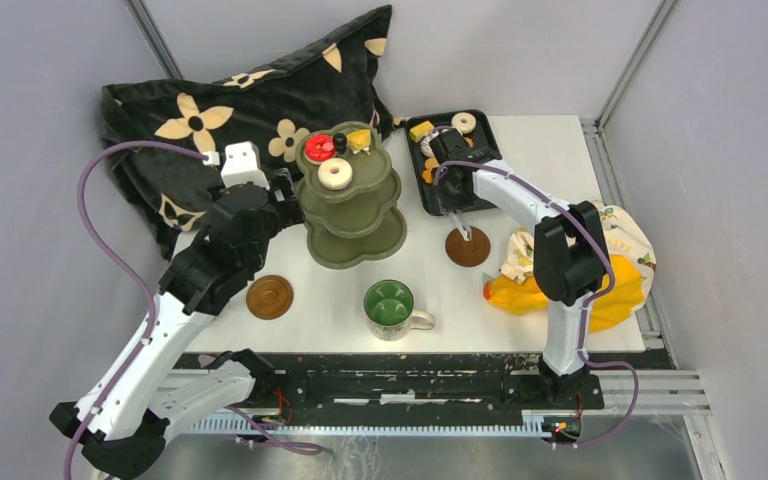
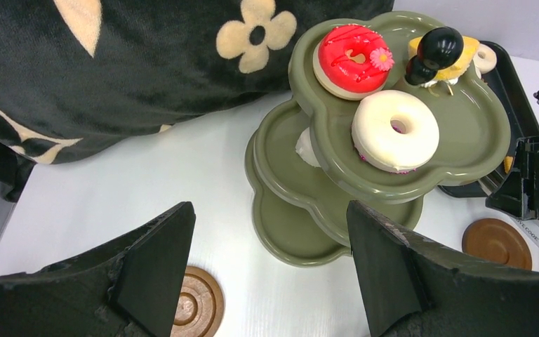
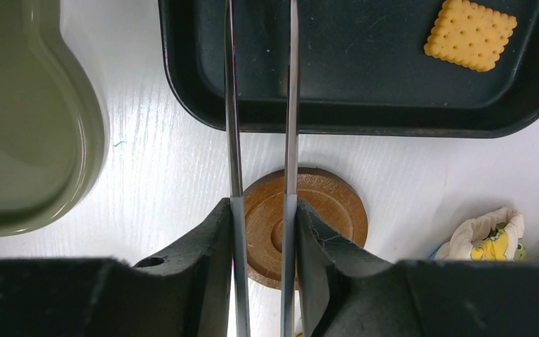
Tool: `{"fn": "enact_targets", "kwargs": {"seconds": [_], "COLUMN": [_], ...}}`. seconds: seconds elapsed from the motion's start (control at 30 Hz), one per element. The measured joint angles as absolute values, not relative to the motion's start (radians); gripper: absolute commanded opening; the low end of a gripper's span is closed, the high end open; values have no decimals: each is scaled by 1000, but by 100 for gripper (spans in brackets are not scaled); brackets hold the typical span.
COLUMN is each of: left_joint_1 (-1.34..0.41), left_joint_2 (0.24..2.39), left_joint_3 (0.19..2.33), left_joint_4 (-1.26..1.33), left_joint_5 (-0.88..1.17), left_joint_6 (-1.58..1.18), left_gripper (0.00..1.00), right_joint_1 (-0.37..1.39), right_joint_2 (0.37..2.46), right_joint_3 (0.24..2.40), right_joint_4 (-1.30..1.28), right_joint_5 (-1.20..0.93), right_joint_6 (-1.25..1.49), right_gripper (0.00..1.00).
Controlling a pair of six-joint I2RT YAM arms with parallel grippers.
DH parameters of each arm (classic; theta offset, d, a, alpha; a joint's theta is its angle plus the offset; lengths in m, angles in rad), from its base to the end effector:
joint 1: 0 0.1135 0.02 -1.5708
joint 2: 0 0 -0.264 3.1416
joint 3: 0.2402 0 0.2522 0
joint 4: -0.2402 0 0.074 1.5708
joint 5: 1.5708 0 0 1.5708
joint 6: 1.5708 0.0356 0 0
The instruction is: Serve the afternoon tea
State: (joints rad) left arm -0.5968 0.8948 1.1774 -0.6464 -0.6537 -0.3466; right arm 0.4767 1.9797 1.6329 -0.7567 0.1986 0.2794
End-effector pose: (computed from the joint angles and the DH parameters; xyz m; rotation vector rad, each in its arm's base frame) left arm 0.1519 -0.0770 0.4090 -0.1936 1.8471 -0.0203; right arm 0.3807 0.1887 0.2317 -0.1974 2.6294 -0.0125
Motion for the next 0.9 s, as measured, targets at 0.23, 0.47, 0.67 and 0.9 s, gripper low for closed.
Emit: {"fn": "enact_targets", "kwargs": {"seconds": [0.23,0.47,0.67,0.9], "left_joint_1": [-596,-595,-595,-595], "left_joint_2": [895,895,894,878], "left_joint_3": [1177,1177,1177,1177], "left_joint_4": [-636,-634,-634,-635], "left_joint_5": [-653,-654,-653,-653], "left_joint_6": [-347,-347,-347,-347], "left_gripper": [86,86,86,86], "right_joint_1": [477,477,477,476], "right_joint_2": [1961,1782,1607,1505], "right_joint_3": [1626,1528,1423,1371], "right_joint_4": [-759,-780,-804,-841], "right_joint_5": [210,218,227,228], "right_joint_6": [267,259,257,261], "right_gripper": [19,19,18,18]}}
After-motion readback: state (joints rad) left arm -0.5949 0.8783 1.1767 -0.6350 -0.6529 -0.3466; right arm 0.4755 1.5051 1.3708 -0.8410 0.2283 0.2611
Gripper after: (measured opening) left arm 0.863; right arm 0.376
